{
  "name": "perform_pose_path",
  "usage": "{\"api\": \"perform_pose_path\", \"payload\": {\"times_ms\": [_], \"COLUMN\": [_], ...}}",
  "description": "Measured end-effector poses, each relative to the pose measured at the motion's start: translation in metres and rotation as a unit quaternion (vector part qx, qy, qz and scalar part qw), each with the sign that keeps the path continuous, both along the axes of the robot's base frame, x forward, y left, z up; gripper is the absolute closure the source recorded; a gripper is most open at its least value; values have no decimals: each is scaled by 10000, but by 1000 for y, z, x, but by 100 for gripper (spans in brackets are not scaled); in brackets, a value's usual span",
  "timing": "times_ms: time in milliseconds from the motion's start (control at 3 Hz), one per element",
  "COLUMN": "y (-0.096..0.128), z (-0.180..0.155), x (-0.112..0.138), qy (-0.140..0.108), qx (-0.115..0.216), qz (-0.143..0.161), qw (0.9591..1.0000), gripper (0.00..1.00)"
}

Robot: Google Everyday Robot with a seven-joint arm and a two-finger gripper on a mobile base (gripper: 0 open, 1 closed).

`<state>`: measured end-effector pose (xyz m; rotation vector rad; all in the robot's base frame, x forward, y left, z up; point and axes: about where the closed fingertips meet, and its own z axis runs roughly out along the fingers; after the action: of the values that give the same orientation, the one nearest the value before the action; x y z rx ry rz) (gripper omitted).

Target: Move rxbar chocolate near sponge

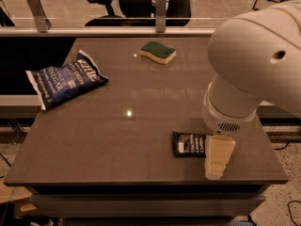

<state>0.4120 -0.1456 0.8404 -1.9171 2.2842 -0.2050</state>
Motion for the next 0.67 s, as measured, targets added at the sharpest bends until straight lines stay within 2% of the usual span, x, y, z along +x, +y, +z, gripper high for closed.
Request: {"api": "perform_pose_path", "payload": {"times_ms": [667], "y": [4], "z": [-12], "x": [1], "qy": [162], "qx": [-25], "qz": [101], "qw": [9998], "gripper": [0]}}
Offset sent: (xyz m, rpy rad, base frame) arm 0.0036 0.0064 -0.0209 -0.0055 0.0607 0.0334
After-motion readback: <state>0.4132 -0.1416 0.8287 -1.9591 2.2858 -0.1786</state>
